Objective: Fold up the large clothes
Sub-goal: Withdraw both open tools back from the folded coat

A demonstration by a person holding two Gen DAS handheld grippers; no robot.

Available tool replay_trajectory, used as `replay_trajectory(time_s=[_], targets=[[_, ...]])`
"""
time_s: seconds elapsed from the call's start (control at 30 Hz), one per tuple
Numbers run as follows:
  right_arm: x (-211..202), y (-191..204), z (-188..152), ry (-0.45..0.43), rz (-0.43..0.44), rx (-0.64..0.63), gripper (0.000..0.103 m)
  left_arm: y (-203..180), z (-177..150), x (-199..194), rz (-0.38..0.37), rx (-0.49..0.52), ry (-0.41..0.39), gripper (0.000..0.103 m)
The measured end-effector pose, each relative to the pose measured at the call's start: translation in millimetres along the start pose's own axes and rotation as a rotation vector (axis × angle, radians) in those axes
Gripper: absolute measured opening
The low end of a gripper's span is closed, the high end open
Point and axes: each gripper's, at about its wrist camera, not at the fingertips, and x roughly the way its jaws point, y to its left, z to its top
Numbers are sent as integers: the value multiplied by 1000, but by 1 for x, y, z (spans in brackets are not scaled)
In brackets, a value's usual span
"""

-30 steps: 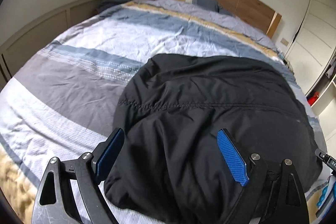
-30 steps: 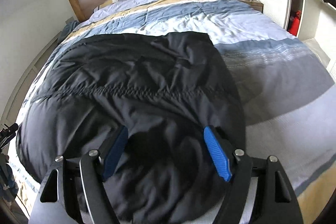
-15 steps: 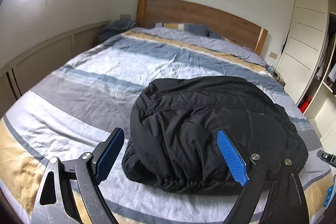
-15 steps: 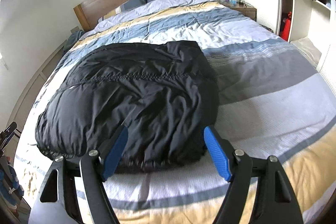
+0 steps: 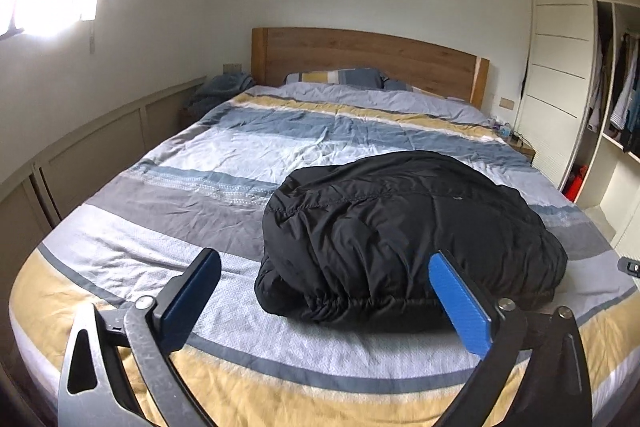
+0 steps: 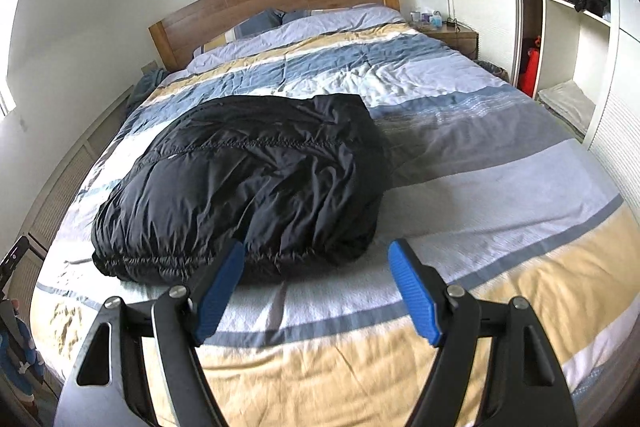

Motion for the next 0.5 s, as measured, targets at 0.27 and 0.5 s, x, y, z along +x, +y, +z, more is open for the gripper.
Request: replay_trajectory(time_s=[0.27,0.5], targets=[[-10,-1,-12,1,-17,7,74,-5,-7,-18,-51,13,-35,103],[0,1,-13,4,-1,8,74,-2,-10,-16,-90,-9,-39,103]])
